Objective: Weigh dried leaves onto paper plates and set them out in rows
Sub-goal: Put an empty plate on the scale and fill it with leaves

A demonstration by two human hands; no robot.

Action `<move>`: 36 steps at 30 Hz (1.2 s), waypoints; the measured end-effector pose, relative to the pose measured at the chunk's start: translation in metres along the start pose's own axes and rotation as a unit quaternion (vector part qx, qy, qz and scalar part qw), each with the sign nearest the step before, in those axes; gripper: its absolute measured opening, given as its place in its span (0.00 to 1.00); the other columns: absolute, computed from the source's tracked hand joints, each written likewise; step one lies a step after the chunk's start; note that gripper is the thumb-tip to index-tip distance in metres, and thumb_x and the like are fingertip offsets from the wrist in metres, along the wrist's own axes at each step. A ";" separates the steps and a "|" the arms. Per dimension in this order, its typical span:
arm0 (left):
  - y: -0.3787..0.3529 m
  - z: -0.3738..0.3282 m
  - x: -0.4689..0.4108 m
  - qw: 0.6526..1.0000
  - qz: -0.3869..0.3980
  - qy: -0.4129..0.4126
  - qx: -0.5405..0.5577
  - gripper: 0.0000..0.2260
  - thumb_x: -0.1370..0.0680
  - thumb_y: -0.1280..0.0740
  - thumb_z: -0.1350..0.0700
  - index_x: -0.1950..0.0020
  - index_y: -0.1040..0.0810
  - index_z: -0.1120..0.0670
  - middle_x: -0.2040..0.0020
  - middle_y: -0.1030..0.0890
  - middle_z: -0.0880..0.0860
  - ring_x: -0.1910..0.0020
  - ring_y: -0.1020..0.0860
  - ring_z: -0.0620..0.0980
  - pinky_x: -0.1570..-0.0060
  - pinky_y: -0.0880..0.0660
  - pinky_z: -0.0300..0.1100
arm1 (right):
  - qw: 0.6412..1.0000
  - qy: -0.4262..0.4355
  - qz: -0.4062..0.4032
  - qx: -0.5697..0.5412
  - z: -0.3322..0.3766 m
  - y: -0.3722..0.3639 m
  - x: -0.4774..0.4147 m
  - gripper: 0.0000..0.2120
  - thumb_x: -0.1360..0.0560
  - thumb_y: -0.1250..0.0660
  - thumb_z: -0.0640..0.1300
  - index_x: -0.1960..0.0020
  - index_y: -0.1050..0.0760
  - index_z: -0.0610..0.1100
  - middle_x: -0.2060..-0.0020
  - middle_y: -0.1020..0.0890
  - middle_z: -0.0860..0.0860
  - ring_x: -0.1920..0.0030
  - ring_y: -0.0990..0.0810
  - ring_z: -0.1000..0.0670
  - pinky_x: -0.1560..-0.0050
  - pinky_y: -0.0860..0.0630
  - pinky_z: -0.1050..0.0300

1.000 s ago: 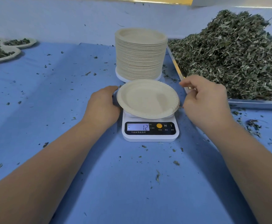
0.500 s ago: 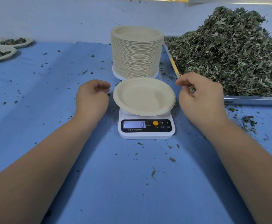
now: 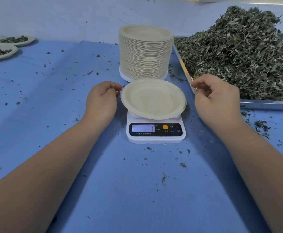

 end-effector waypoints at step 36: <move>-0.010 -0.002 -0.002 0.999 0.033 -0.022 -0.037 0.16 0.20 0.43 0.58 0.49 0.15 0.47 0.51 0.15 0.43 0.47 0.19 0.46 0.43 0.21 0.50 | 0.905 -0.086 0.322 0.263 -0.050 -0.043 -0.075 0.22 0.14 0.48 0.53 0.58 0.26 0.41 0.61 0.22 0.45 0.59 0.26 0.44 0.61 0.32 0.54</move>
Point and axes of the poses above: each hand's wrist, its own x-axis away from the middle knuckle, its own y-axis out of the back of the hand, z = x × y, the point moved 8 cm from there along -x, towards the middle knuckle
